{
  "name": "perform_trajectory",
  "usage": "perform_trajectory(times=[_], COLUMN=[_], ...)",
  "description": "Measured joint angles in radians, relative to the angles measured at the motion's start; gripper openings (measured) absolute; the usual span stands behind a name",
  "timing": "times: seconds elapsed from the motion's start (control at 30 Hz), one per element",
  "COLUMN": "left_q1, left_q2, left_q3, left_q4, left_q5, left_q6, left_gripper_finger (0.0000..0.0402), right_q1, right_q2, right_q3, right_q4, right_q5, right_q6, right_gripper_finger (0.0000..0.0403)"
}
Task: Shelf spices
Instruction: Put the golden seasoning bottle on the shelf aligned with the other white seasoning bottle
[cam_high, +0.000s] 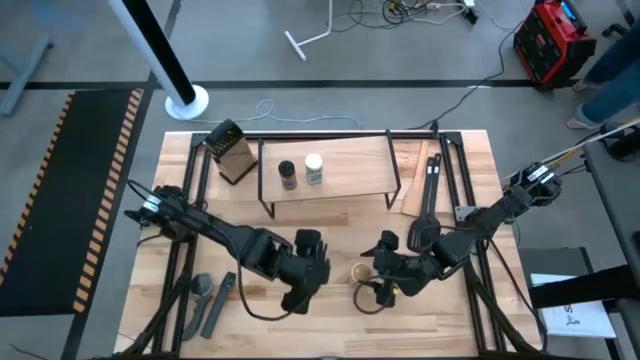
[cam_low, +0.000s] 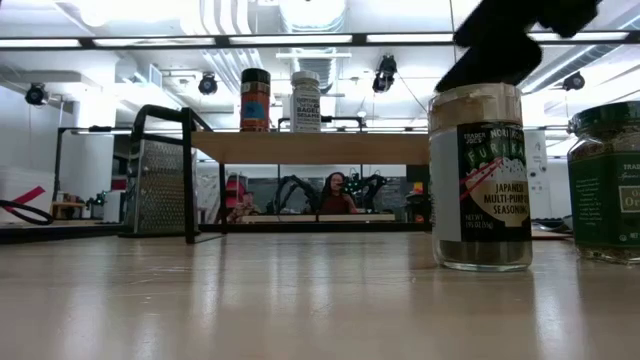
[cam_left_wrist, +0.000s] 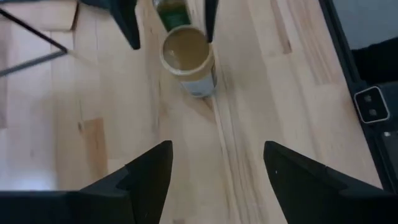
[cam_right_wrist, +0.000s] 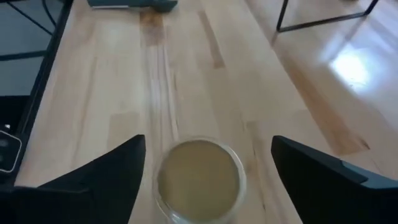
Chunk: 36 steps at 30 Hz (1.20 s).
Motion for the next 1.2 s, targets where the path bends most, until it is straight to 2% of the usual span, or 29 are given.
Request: perform_trajectory(times=[0.2, 0.43, 0.63, 0.77, 0.97, 1.2], left_q1=[-0.002, -0.002, -0.011, -0.024, -0.041, -0.047], left_q2=[-0.127, -0.312, -0.434, -0.470, -0.469, -0.463], left_q3=[-0.232, -0.448, -0.579, -0.628, -0.626, -0.608], left_q4=[0.167, 0.276, 0.351, 0.378, 0.379, 0.379], left_q5=[-0.001, -0.035, -0.053, -0.053, -0.053, -0.053], left_q6=[-0.084, -0.194, -0.264, -0.298, -0.311, -0.305], left_gripper_finger=[0.0242, 0.0237, 0.0237, 0.0232, 0.0226, 0.0224], right_q1=[-0.041, -0.086, -0.124, -0.139, -0.144, -0.145], right_q2=[0.109, 0.244, 0.329, 0.339, 0.337, 0.335], right_q3=[0.107, 0.274, 0.320, 0.321, 0.317, 0.320], right_q4=[-0.094, -0.375, -0.385, -0.405, -0.405, -0.420], right_q5=[-0.079, -0.112, -0.233, -0.243, -0.246, -0.245], right_q6=[-0.030, -0.023, -0.028, -0.010, -0.008, -0.012], right_gripper_finger=[0.0333, 0.0334, 0.0323, 0.0304, 0.0254, 0.0253])
